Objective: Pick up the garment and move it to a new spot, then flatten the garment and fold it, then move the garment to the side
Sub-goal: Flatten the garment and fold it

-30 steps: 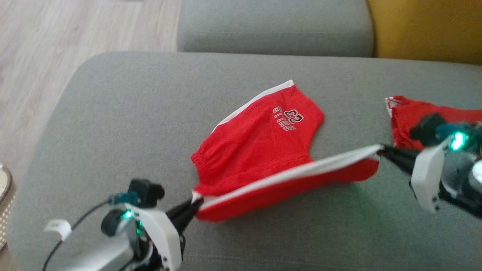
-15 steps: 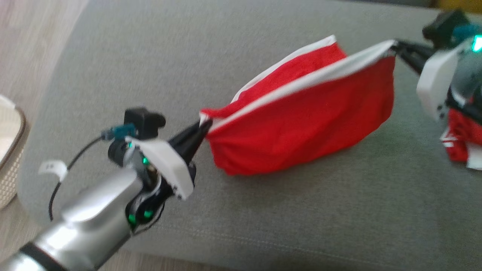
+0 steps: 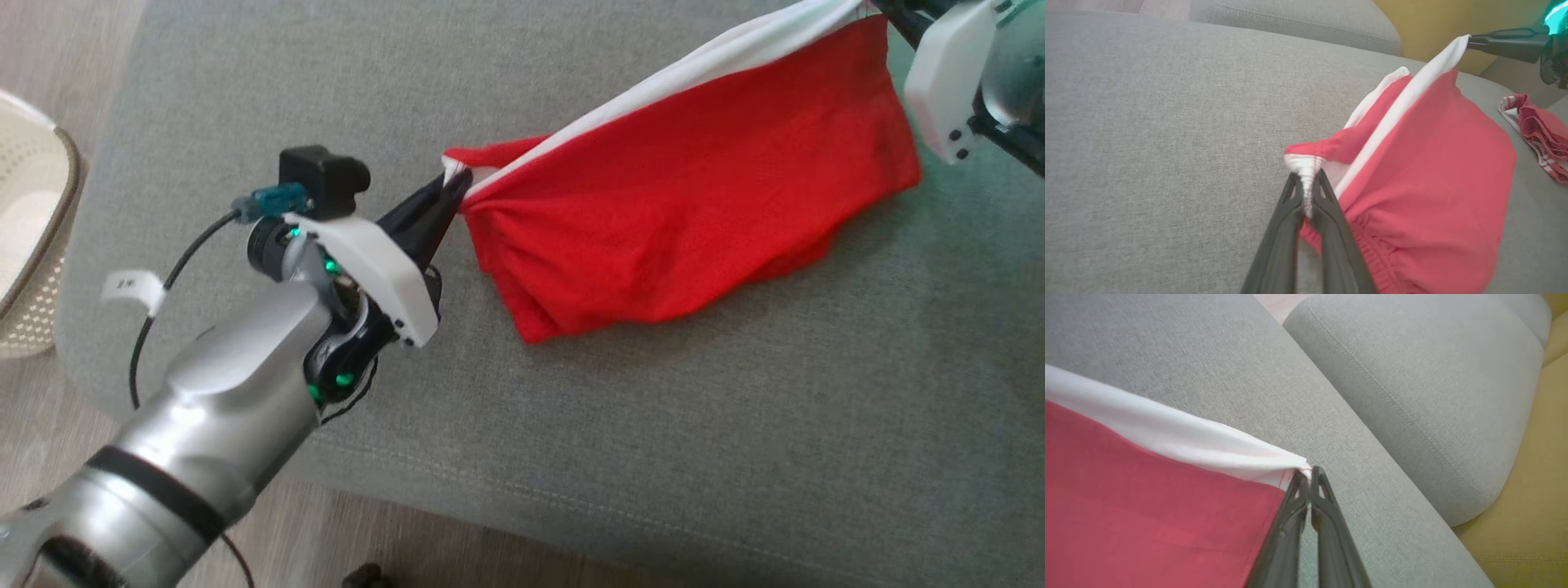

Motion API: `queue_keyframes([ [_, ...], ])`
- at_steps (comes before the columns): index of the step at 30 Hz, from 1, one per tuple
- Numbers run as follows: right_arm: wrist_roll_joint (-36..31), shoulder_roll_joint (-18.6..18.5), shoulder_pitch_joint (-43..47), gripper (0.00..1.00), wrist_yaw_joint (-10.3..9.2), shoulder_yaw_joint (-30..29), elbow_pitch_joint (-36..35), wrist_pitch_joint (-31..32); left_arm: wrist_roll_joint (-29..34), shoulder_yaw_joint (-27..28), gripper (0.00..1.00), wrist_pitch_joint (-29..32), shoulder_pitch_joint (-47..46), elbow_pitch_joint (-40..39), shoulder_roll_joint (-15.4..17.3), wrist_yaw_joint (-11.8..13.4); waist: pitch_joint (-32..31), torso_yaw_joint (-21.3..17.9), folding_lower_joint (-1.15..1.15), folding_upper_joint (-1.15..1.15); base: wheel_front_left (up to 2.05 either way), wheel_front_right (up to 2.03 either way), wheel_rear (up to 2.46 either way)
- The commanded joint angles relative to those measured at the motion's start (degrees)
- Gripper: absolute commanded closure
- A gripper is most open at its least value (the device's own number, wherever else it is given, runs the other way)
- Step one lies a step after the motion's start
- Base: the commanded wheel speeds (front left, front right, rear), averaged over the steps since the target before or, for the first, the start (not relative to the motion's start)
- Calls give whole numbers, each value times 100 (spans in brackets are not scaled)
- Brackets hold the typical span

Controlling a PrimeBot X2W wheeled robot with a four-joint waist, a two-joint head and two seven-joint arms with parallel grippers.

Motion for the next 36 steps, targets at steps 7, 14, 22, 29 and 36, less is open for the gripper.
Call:
queue_keyframes([
  [7, 68, 191, -160, 0, -5, 77, 503, -233, 125, 214, 0, -177, -537, 628, -228, -190, 219, 73, -1, 0, 0, 0, 0],
  [14, 111, 411, -28, 0, -5, -52, 1202, -720, 50, 590, 0, -301, -491, 1085, -427, -197, 29, 10, -1, 0, 0, 0, 0],
  [22, 207, 823, 271, 0, -5, -745, 2008, -1957, 274, 1870, 0, -320, -62, 711, -374, 4, -455, -150, -1, 0, 0, 0, 0],
  [29, 160, 1249, 720, 0, -5, -1336, 2260, -2705, 867, 3271, 0, -322, 795, -191, -351, 312, -1003, -434, -1, 0, 0, 0, 0],
  [36, -506, 1209, 1480, 0, -5, -2865, 1169, -2746, 1604, 4156, 0, -322, 1710, -1152, -625, 489, -1370, -630, -1, 0, 0, 0, 0],
])
